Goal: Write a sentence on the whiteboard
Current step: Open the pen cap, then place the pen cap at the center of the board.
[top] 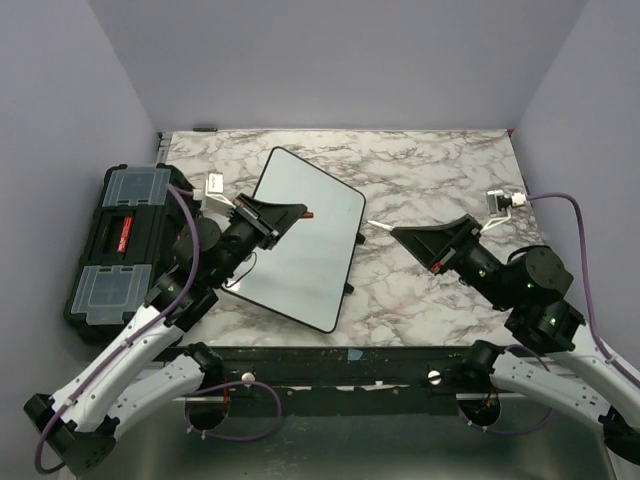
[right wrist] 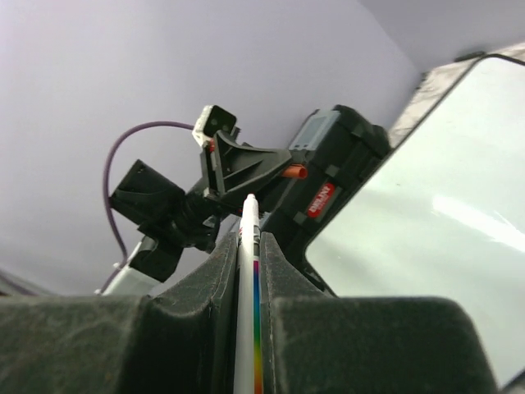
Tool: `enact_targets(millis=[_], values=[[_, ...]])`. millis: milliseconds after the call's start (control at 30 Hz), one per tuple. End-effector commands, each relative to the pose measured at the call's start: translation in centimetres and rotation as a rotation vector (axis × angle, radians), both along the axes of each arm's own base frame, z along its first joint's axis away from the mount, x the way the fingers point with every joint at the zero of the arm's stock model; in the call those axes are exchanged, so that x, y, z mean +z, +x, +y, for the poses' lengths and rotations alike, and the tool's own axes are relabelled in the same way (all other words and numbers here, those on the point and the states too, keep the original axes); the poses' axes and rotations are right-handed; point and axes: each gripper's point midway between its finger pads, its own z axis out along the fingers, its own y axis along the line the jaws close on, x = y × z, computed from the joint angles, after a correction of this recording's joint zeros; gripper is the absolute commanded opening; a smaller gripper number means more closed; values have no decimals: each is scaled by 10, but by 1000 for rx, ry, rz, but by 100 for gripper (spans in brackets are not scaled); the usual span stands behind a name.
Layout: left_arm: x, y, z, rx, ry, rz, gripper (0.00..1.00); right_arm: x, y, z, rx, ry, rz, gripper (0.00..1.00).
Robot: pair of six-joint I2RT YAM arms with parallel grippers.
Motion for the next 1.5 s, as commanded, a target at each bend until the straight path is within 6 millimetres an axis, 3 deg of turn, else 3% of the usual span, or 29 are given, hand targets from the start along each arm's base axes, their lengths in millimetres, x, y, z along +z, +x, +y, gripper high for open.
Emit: enact_targets(millis=[0,133,300,467,600,800,933,1167,1300,1467], values=[[-16,15,-23,-51,63,67,0,-27,22,-30,-202,-105,89,1],[-46,21,-59,-153,140,125,0,-23,28,-56,-318,-159,110,1],[-74,26,-106,-236,256,147,0,2,27,-80,-397,-170,81,1],[-116,34,-155,-279,364,182,0,24,22,-93,-425,-163,48,1],[-159,38,-196,-334,429,241,0,32,19,-98,-433,-172,43,1],[-226,39,-235,-381,549,345,0,34,14,-110,-454,-174,50,1],[-260,38,-246,-401,612,395,0,32,11,-115,-458,-181,53,1],[-297,34,-249,-379,681,448,7,23,11,-112,-447,-203,66,1],[-309,32,-250,-389,716,462,12,17,14,-108,-443,-209,74,1],[-311,29,-252,-409,718,446,24,12,16,-106,-446,-214,79,1]])
